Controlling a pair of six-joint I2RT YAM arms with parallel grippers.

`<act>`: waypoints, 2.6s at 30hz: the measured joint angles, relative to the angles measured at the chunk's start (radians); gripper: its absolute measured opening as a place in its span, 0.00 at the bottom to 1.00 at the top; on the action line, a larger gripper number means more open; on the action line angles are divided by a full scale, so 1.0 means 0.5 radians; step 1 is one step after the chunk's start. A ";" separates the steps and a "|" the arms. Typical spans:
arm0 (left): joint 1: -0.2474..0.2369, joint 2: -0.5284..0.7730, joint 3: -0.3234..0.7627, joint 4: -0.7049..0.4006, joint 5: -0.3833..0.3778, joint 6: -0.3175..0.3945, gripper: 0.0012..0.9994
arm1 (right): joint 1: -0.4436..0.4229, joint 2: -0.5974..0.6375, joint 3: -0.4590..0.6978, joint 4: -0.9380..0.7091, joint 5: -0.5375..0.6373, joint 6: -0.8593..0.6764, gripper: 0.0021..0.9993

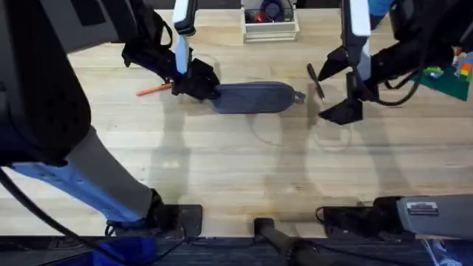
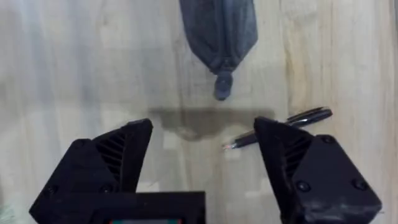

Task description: Unzip the bag, pick up the pens from the table one at a time and place them inside, then zip the bag closed.

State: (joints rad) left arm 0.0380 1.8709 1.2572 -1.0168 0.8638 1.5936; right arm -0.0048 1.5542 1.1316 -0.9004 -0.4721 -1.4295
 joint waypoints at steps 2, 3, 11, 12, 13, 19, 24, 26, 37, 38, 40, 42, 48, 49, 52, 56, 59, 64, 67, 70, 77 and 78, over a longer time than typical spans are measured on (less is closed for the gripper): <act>0.000 0.000 0.000 0.000 0.000 0.000 0.04 | 0.008 0.081 0.000 0.091 0.000 0.006 1.00; 0.000 0.000 0.000 0.000 0.000 0.000 0.04 | 0.017 0.100 0.000 0.117 0.001 0.016 1.00; 0.000 0.000 0.000 0.000 0.000 0.000 0.04 | 0.155 0.226 0.001 0.315 0.000 0.135 1.00; 0.000 0.000 0.000 0.000 0.000 0.000 0.04 | 0.170 0.240 0.001 0.331 0.000 0.153 1.00; 0.000 0.000 0.000 0.000 0.000 0.000 0.04 | 0.183 0.256 0.002 0.342 0.000 0.168 1.00; 0.000 0.000 0.000 0.000 0.000 0.000 0.04 | 0.204 0.355 0.002 0.356 0.000 0.215 1.00; 0.000 -0.001 0.000 0.000 0.000 -0.001 0.04 | 0.204 0.361 0.002 0.425 0.001 0.243 1.00; 0.000 0.000 0.000 0.000 0.000 -0.001 0.04 | 0.204 0.361 0.002 0.460 0.000 0.258 1.00; 0.000 0.000 0.000 0.000 0.000 0.000 0.04 | 0.204 0.361 0.002 0.468 0.000 0.247 1.00; 0.000 0.000 0.000 0.000 0.000 0.000 0.04 | 0.204 0.361 0.002 0.468 0.000 0.242 1.00; 0.000 0.000 0.000 0.000 -0.001 0.000 0.04 | 0.204 0.361 0.002 0.460 0.000 0.240 1.00; 0.000 0.000 0.000 0.000 0.000 0.000 0.04 | 0.204 0.361 0.002 0.448 0.000 0.240 1.00; 0.000 0.000 0.000 0.000 0.000 0.000 0.04 | 0.204 0.375 0.003 0.444 -0.012 0.240 1.00; 0.000 -0.001 0.000 0.000 0.000 -0.001 0.04 | 0.204 0.389 0.005 0.445 -0.023 0.240 1.00; 0.000 0.000 0.000 0.000 0.000 0.000 0.04 | 0.204 0.430 0.005 0.443 -0.033 0.240 1.00; 0.000 0.000 0.000 0.000 -0.001 0.000 0.04 | 0.205 0.447 0.005 0.442 -0.037 0.240 1.00; 0.000 0.000 0.000 0.000 0.000 0.000 0.04 | 0.204 0.447 0.005 0.442 -0.039 0.240 1.00; 0.000 0.000 0.000 -0.001 0.000 0.000 0.04 | 0.205 0.447 0.005 0.442 -0.044 0.240 1.00; 0.000 0.000 0.000 0.000 0.000 0.000 0.04 | 0.205 0.447 0.005 0.442 -0.044 0.240 1.00; 0.000 0.000 0.000 0.000 0.000 0.000 0.04 | 0.205 0.447 0.005 0.443 -0.044 0.228 0.93; 0.000 0.000 0.000 0.000 0.000 0.000 0.04 | 0.205 0.447 0.005 0.440 -0.044 0.228 0.05; 0.000 0.000 0.000 0.000 0.000 0.000 0.04 | 0.205 0.447 0.005 0.440 -0.044 0.227 0.04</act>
State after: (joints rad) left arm 0.0380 1.8709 1.2572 -1.0168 0.8639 1.5936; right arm 0.0978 1.7779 1.1343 -0.6804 -0.4942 -1.3163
